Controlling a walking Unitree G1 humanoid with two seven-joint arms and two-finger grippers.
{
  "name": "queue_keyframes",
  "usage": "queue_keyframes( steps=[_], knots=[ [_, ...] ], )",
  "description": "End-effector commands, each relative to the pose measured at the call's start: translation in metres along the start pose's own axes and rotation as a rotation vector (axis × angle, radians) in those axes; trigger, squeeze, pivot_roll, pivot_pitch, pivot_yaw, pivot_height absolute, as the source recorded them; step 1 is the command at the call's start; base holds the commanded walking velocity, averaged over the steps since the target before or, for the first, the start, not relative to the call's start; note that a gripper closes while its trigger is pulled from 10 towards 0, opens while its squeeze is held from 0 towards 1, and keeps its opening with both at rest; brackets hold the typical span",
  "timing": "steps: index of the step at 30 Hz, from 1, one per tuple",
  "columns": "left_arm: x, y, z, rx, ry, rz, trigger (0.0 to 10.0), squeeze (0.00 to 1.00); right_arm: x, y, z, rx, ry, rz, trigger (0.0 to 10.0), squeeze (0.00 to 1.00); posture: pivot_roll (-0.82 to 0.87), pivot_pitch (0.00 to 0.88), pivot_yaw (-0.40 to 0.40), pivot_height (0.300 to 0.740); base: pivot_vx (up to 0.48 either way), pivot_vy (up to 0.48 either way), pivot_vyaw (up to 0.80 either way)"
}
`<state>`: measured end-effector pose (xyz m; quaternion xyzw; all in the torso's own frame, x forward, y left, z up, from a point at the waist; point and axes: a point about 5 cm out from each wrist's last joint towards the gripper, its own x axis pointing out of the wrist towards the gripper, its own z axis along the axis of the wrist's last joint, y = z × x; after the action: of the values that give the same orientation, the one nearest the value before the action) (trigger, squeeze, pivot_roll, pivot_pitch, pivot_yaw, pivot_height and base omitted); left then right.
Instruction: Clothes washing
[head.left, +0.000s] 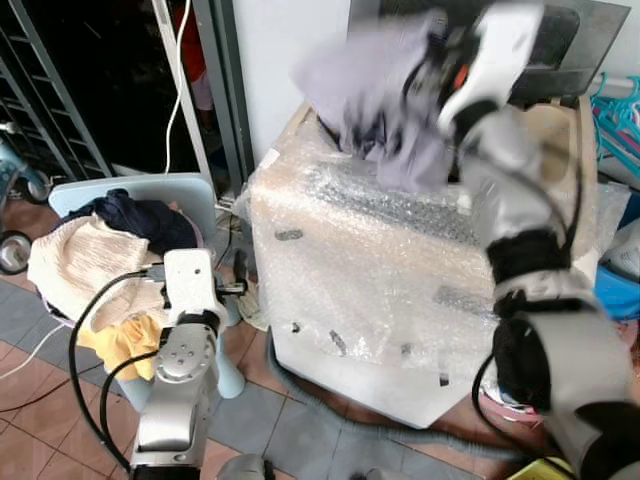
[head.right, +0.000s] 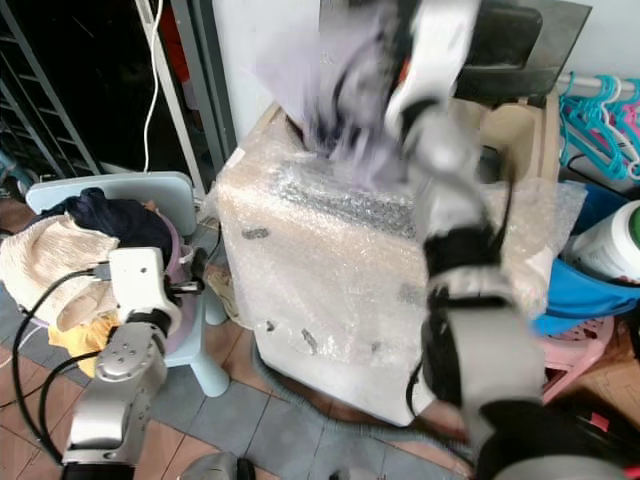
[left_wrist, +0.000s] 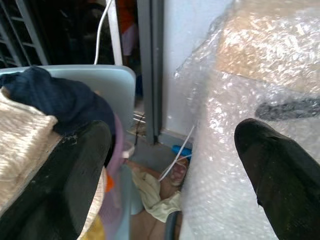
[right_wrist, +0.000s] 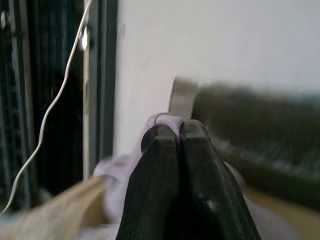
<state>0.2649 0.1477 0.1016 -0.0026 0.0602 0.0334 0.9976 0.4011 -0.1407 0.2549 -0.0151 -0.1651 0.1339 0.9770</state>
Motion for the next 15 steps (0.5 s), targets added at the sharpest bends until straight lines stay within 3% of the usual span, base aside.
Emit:
queue_keyframes(
  steps=[1, 2, 4, 5, 9, 15],
  knots=[
    [0.001, 0.001, 0.003, 0.006, -0.004, -0.002, 10.0, 0.0, -0.005, 0.008, -0.005, -0.004, 0.002, 0.033, 10.0, 0.53, -0.01, 0.021, -0.002, 0.74, 0.0, 0.0, 0.0],
    [0.001, 0.001, 0.003, 0.008, -0.006, -0.005, 10.0, 0.0, -0.011, 0.01, -0.012, 0.004, 0.016, 0.039, 10.0, 1.0, -0.02, 0.019, 0.005, 0.74, 0.0, 0.0, 0.0],
    [0.002, 0.0, 0.003, 0.012, -0.009, -0.009, 10.0, 0.0, -0.019, 0.013, -0.02, 0.015, 0.025, 0.048, 10.0, 1.0, -0.02, 0.017, 0.01, 0.74, 0.0, 0.0, 0.0],
    [0.005, -0.002, 0.005, 0.016, -0.013, -0.007, 10.0, 0.0, -0.033, 0.015, -0.026, 0.004, 0.016, 0.06, 10.0, 1.0, -0.03, 0.016, 0.013, 0.74, 0.0, 0.0, 0.0],
    [0.006, -0.007, 0.005, 0.024, -0.012, -0.007, 10.0, 0.0, -0.059, 0.027, -0.031, -0.015, -0.019, 0.116, 10.0, 1.0, -0.03, 0.012, 0.015, 0.74, 0.0, 0.0, 0.0],
    [0.004, -0.004, 0.004, 0.013, -0.008, 0.006, 10.0, 0.0, -0.085, 0.044, -0.038, 0.025, 0.007, 0.136, 10.0, 1.0, -0.03, 0.024, 0.016, 0.74, -0.042, 0.0, 0.0]
  ],
)
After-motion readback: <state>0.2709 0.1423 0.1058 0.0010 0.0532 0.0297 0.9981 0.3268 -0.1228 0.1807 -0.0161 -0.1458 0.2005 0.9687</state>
